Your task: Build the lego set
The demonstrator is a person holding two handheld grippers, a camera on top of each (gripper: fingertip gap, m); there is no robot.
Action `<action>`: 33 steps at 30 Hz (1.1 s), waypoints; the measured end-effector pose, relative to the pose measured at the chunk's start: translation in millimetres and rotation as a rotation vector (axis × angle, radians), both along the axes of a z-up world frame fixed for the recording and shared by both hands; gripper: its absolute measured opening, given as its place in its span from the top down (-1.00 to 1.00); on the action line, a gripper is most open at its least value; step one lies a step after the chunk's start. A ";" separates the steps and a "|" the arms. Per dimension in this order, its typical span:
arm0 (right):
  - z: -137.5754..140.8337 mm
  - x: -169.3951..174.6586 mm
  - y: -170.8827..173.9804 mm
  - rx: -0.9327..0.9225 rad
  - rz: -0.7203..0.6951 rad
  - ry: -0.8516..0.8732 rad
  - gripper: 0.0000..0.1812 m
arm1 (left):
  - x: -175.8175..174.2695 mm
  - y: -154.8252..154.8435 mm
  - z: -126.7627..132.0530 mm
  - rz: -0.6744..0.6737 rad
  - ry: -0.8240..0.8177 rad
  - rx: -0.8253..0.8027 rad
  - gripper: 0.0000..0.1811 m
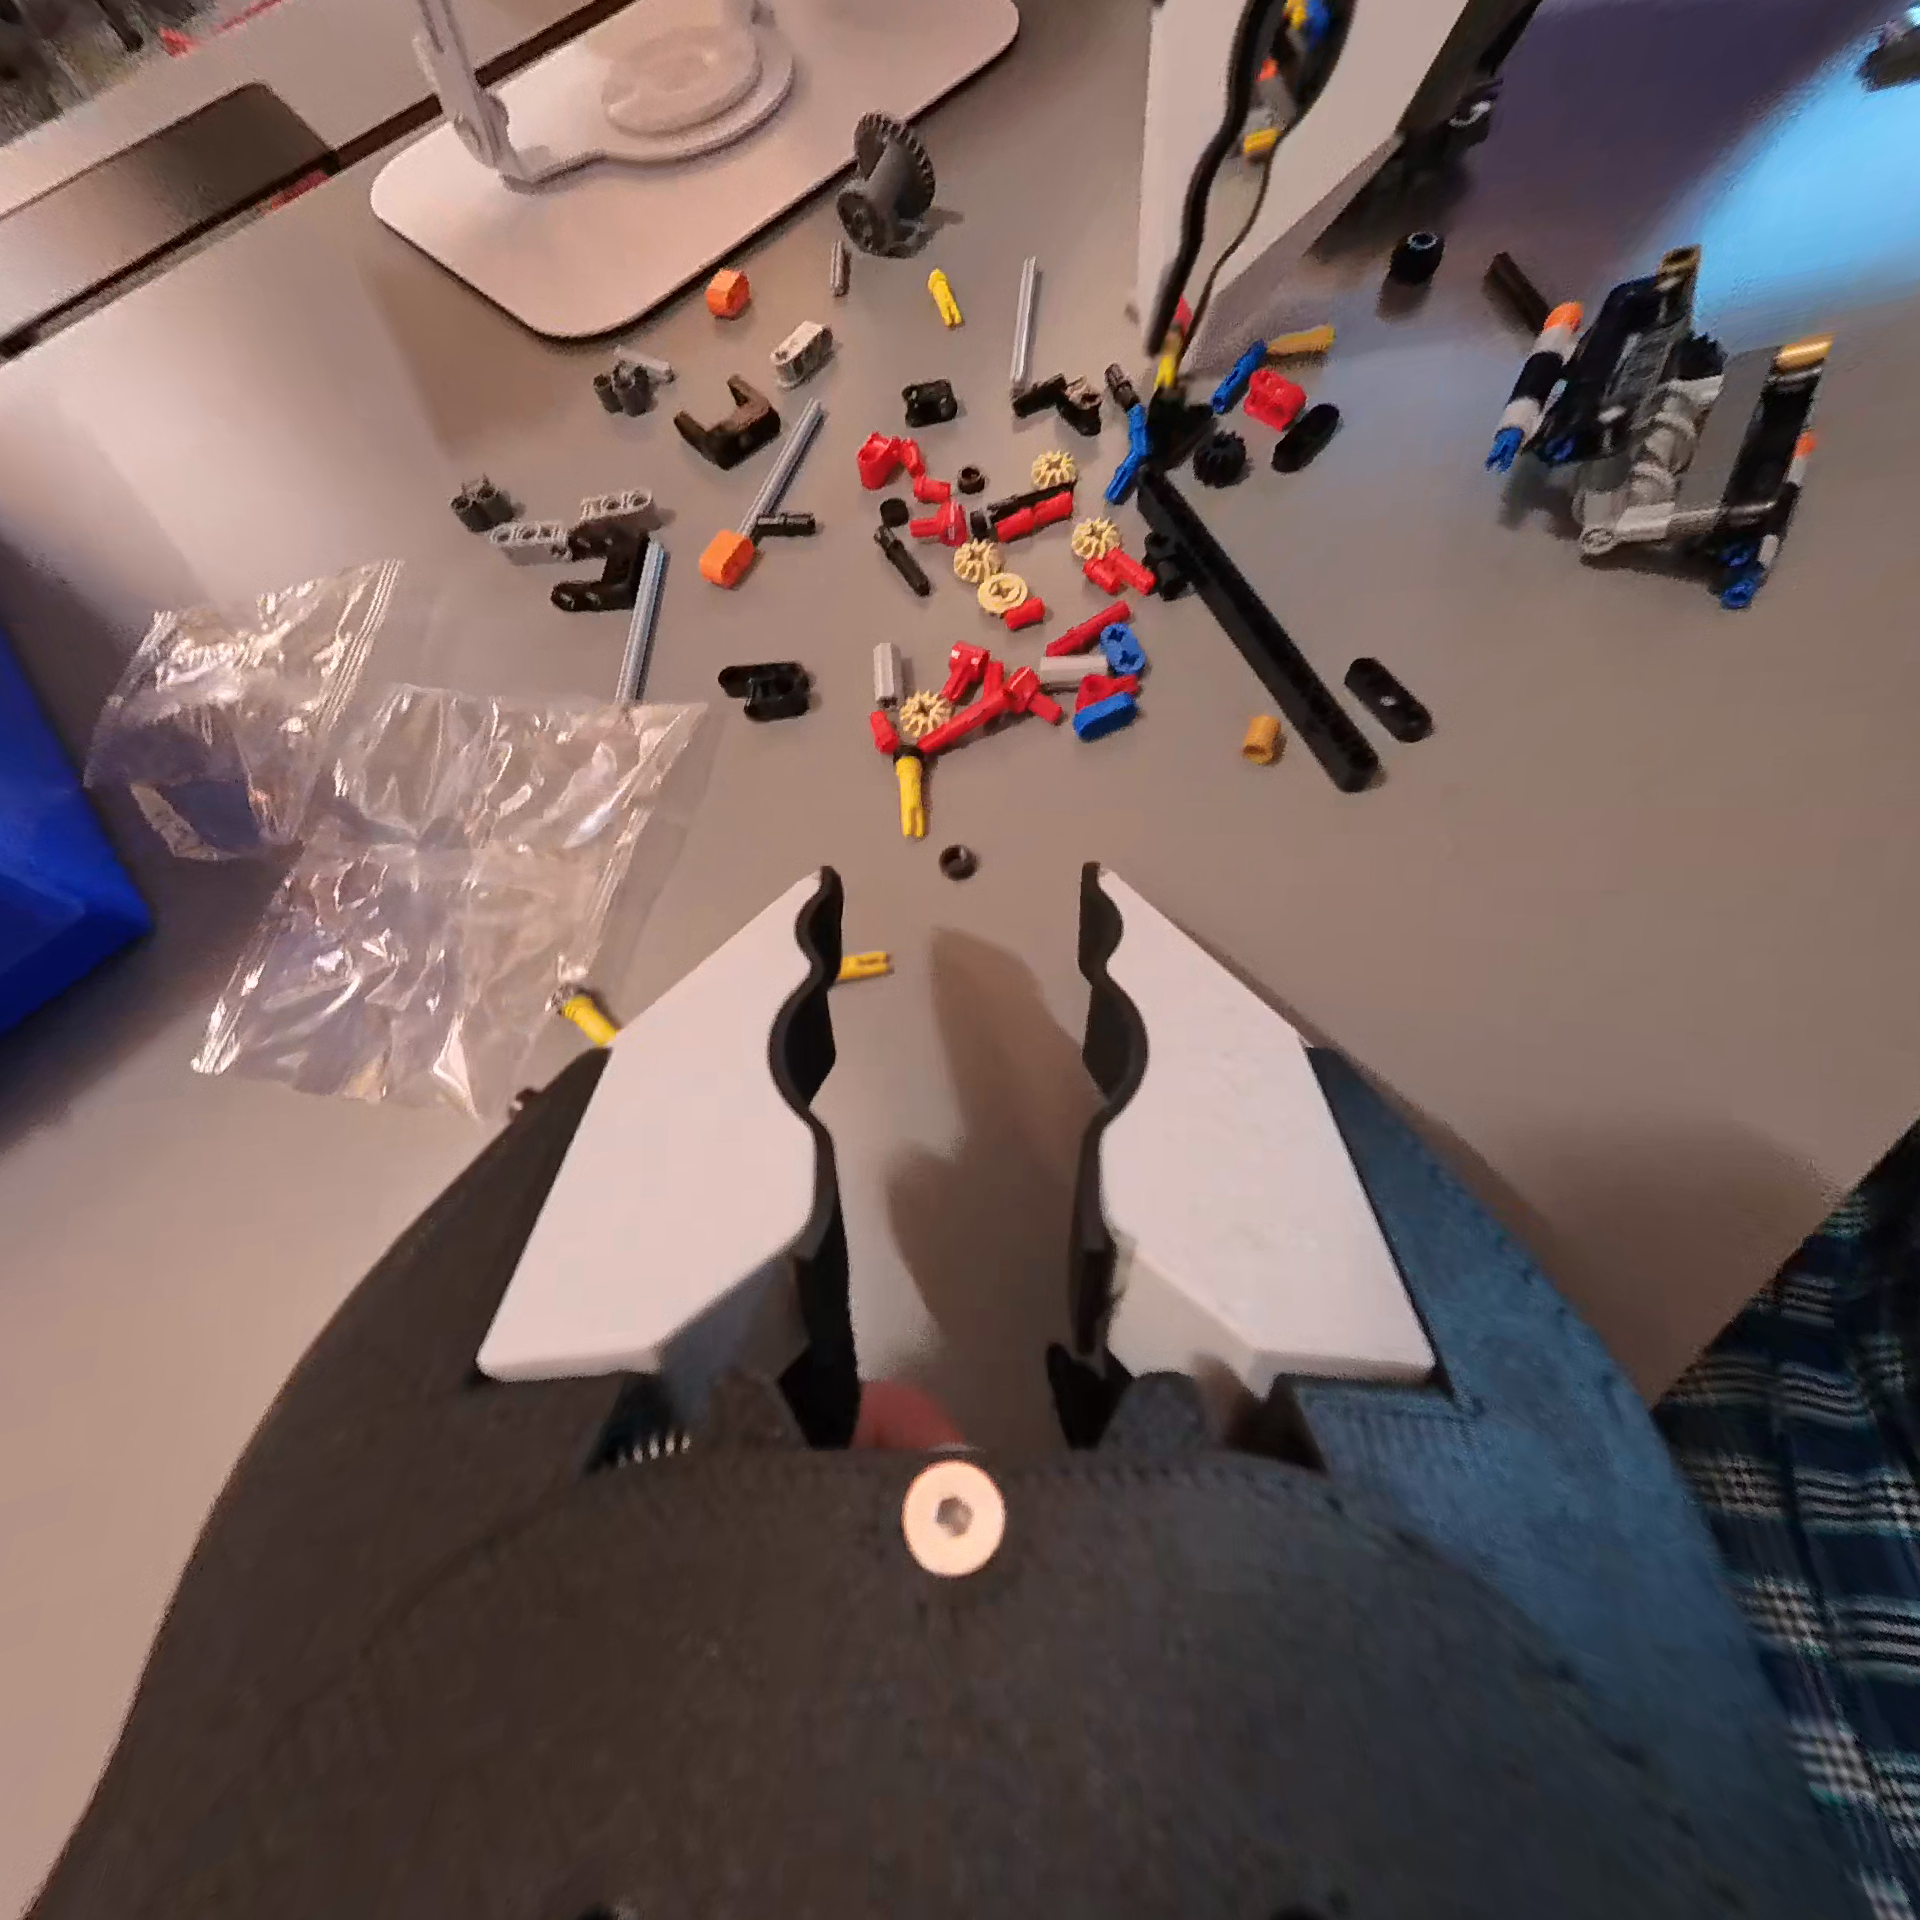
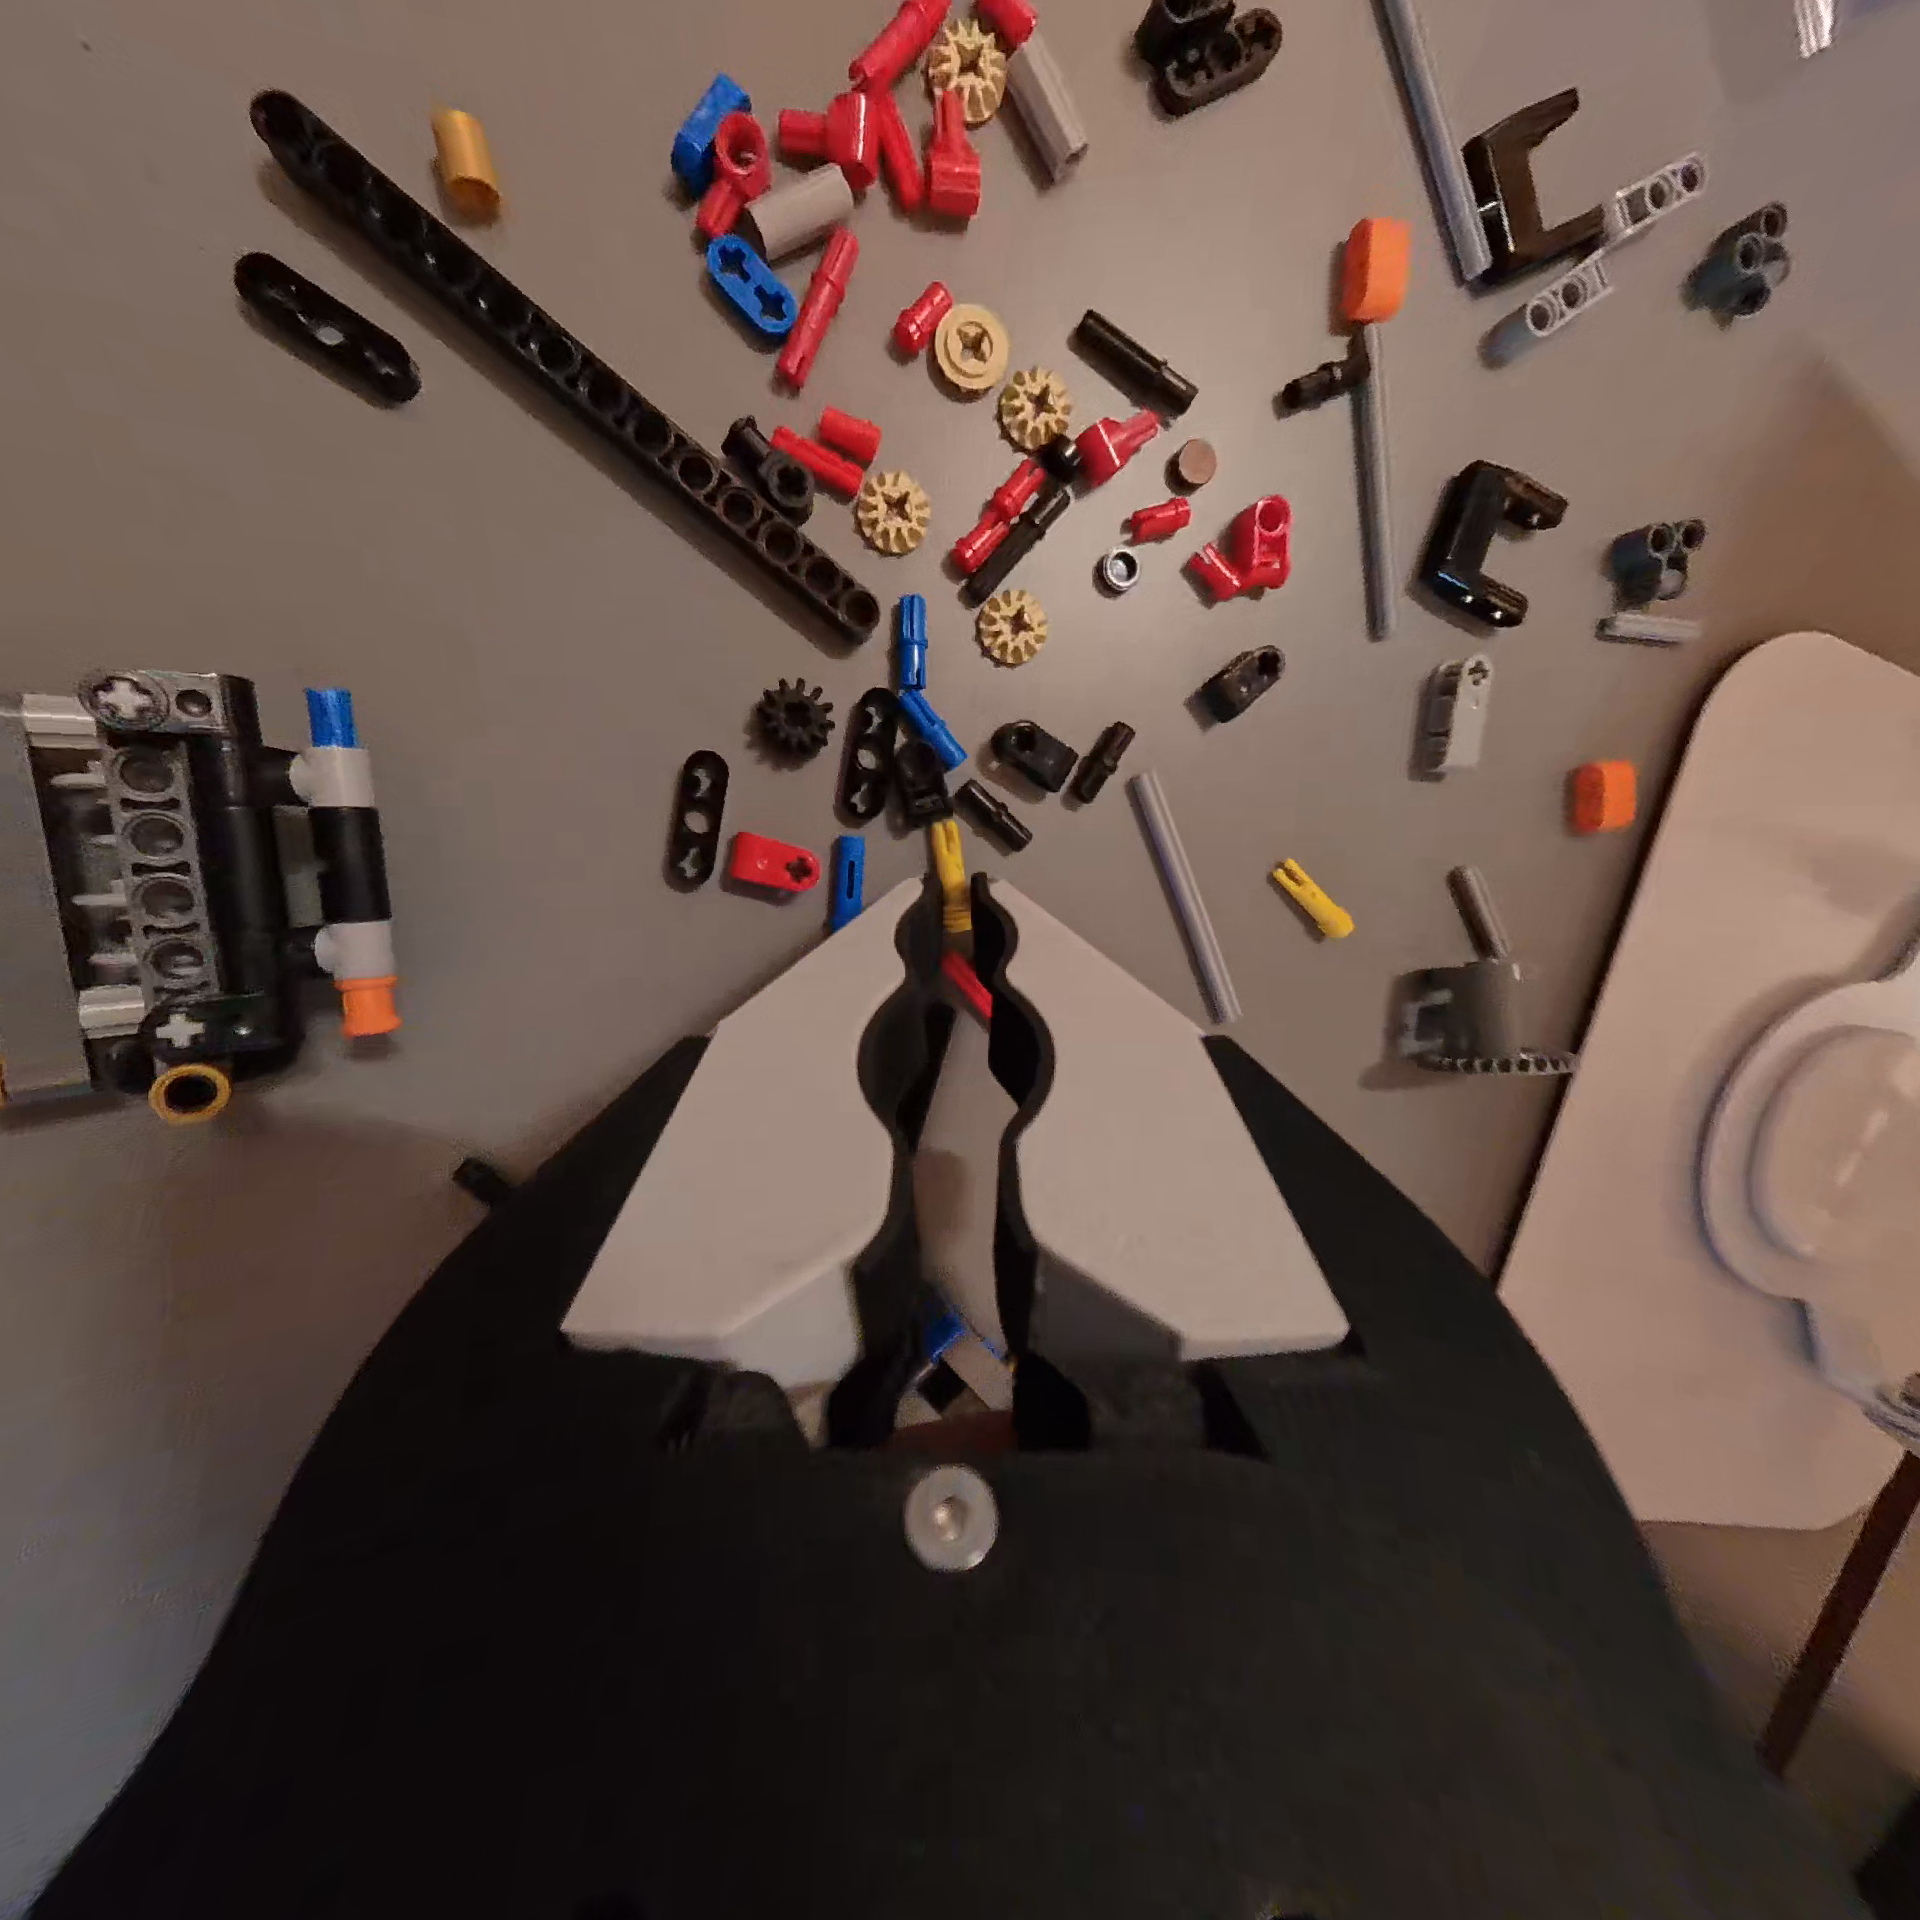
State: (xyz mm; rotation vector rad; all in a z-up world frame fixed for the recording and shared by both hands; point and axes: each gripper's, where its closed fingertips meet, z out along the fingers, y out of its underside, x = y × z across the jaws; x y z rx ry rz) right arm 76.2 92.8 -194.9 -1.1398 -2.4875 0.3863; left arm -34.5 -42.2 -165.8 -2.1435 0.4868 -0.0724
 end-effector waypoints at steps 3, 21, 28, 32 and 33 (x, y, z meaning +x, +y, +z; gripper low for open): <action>2.3 -2.3 -0.4 -0.048 -0.030 0.000 0.98 | 8.4 7.7 9.0 -0.014 -0.002 0.031 0.52; 119.8 -51.6 -56.8 -1.079 -0.387 0.546 0.97 | 72.1 84.7 77.6 0.096 0.228 0.499 0.64; 121.7 -50.5 -52.4 -1.139 -0.441 0.567 0.97 | 71.6 93.0 81.4 0.109 0.341 0.525 0.74; 123.4 -49.6 -52.4 -1.156 -0.459 0.567 0.97 | 68.1 96.5 87.4 0.097 0.460 0.573 0.84; 122.9 -49.7 -52.9 -1.157 -0.462 0.563 0.97 | 68.7 97.2 89.2 0.083 0.497 0.587 0.87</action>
